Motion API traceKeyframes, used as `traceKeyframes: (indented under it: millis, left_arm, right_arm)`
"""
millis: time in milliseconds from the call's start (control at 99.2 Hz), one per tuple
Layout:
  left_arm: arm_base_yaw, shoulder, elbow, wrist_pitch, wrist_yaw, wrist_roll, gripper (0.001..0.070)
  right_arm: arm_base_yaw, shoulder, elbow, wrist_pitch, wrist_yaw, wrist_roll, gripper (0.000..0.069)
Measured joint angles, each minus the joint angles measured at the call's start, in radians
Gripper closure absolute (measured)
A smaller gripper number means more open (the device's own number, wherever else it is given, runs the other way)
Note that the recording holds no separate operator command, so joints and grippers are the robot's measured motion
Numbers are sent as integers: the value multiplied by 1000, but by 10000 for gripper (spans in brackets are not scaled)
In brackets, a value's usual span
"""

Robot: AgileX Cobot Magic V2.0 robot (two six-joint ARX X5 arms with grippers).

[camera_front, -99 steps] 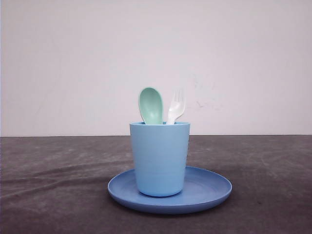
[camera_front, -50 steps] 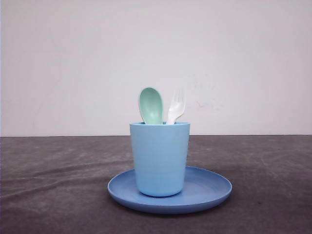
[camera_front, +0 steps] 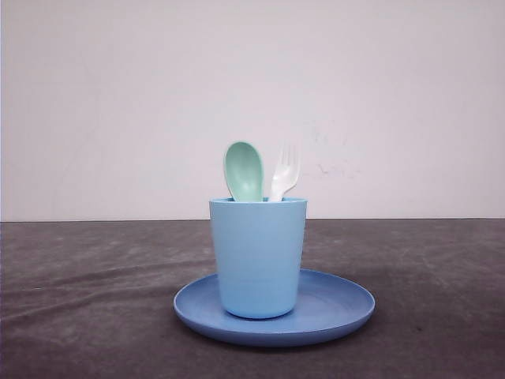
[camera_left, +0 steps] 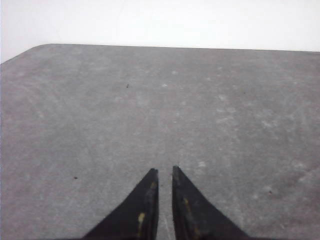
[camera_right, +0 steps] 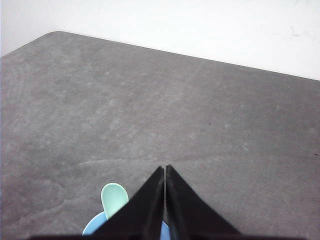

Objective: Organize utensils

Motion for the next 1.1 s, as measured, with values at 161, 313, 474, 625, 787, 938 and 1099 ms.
traceKeyframes:
  millis: [161,313,474,625,787,938,1099]
  left_arm:
    - [0,0,0,0,0,5,685]
    - [0,0,0,0,0,5,685]
    - [0,0,0,0,0,5,685]
    - [0,0,0,0,0,5,685]
    - [0,0,0,0,0,5,685]
    - [0,0,0,0,0,5,685]
    - [0,0,0,0,0,5,685]
  right_arm:
    - [0,0,0,0,0,0,687]
    - [0,0,0,0,0,0,687]
    - [0,0,0,0,0,0,687]
    - [0,0,0,0,0,0,687]
    - [0,0,0,0,0,0,687]
    - [0,1,0,24,61,-18,687]
    - [-86,6,0,84,48,-76,687]
